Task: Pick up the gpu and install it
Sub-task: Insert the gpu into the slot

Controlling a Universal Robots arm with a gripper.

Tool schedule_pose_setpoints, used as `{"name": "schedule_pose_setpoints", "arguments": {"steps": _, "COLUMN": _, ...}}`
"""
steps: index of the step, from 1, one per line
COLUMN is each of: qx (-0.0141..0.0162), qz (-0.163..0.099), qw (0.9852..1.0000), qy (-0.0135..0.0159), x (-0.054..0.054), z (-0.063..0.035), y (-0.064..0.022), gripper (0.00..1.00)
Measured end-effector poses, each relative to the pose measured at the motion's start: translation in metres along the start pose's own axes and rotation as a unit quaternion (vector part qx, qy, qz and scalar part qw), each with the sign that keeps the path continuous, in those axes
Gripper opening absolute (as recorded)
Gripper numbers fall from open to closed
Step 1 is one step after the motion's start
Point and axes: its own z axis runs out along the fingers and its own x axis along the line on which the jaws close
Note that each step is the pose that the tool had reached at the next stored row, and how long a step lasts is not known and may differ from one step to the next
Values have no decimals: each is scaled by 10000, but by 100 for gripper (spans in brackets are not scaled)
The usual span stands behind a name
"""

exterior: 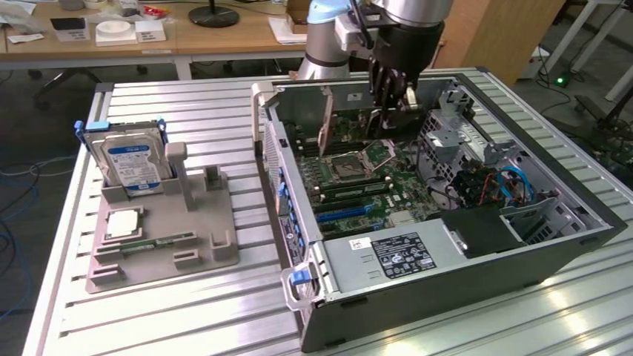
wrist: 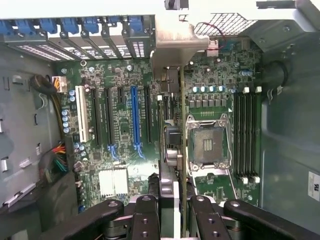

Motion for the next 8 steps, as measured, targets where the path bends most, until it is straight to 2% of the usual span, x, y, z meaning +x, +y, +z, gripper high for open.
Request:
{"name": "schedule_pose_setpoints", "arguments": {"steps": 4, "qx": 0, "qz": -1, "qw": 10000, "qy": 0, "x": 4, "z": 59, "y": 14, "gripper": 29}}
{"name": "schedule_pose_setpoints", "arguments": {"steps": 8, "qx": -1, "qz": 0, "qw": 10000, "qy": 1, "x": 4, "z": 59, "y": 15, "gripper": 29}}
